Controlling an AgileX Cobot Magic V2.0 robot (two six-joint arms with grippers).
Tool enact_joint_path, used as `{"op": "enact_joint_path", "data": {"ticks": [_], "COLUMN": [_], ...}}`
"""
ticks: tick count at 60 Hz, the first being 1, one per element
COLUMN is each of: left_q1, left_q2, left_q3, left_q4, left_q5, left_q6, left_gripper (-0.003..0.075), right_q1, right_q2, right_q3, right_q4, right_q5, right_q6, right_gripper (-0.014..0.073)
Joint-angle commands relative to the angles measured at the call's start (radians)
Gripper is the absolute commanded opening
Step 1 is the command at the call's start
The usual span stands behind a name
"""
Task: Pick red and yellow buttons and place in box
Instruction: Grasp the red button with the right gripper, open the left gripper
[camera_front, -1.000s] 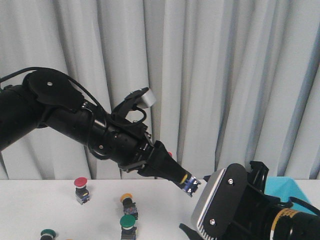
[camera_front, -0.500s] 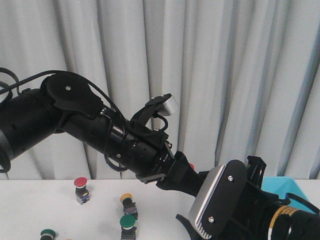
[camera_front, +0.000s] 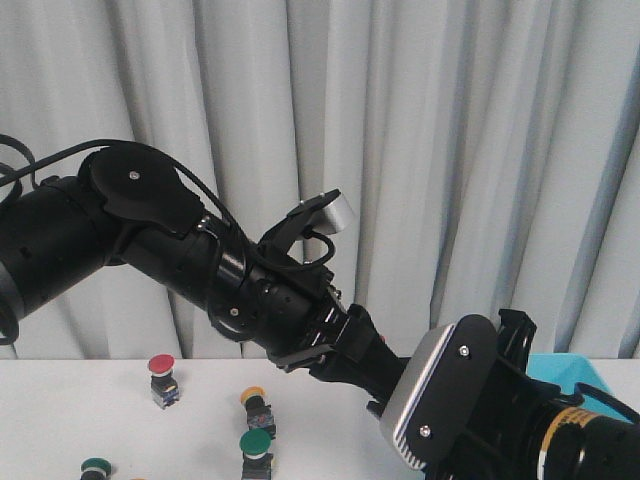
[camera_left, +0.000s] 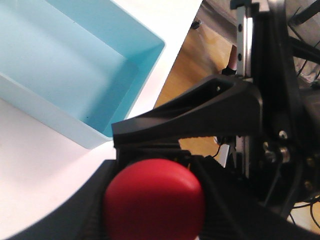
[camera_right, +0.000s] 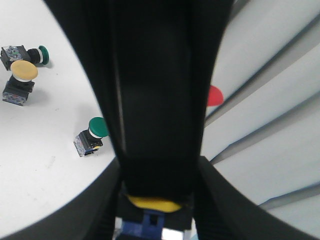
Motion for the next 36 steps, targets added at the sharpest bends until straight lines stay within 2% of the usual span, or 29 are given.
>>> {"op": "enact_joint_path", "data": {"ticks": [1,7,15,18,28,36], "left_q1": [-0.003,-0.003,-0.003,-0.003,-0.003,-0.003], "left_q2": [-0.059,-0.059,-0.059,-0.059,-0.059,-0.06], "left_q3": [-0.029,-0.029,-0.029,-0.029,-0.029,-0.029], "left_q4": [-0.07,-0.059,-0.053,-0.053,-0.019,-0.026], "left_q5": [-0.034,-0.056,-0.076,-0.078,-0.086,-0.113], "left_q6": [0.005,0.005,-0.001,-0.006,-0.007,-0.007], "left_gripper": [0.0017,0.0042,0.0141,0.0191,0.0426,0.0543], "right_q1": [0.001,0.001,0.001,0.001,0.001,0.001], "right_q2": [-0.019,-0.019,-0.019,-0.019,-0.019,-0.019], "right_q3": [-0.032,-0.032,-0.032,-0.032,-0.032,-0.032], "right_q4": [-0.005,-0.005,-0.005,-0.005,-0.006,-0.006], "right_q5": [-0.068,-0.068,-0.068,-0.068,-0.066,-0.057], "right_q6": [-0.007,-0.007,-0.007,-0.007,-0.012,-0.012], "right_gripper": [-0.0008,-0.0007,-0.0006,-0.0006,-0.0006,-0.0004]}}
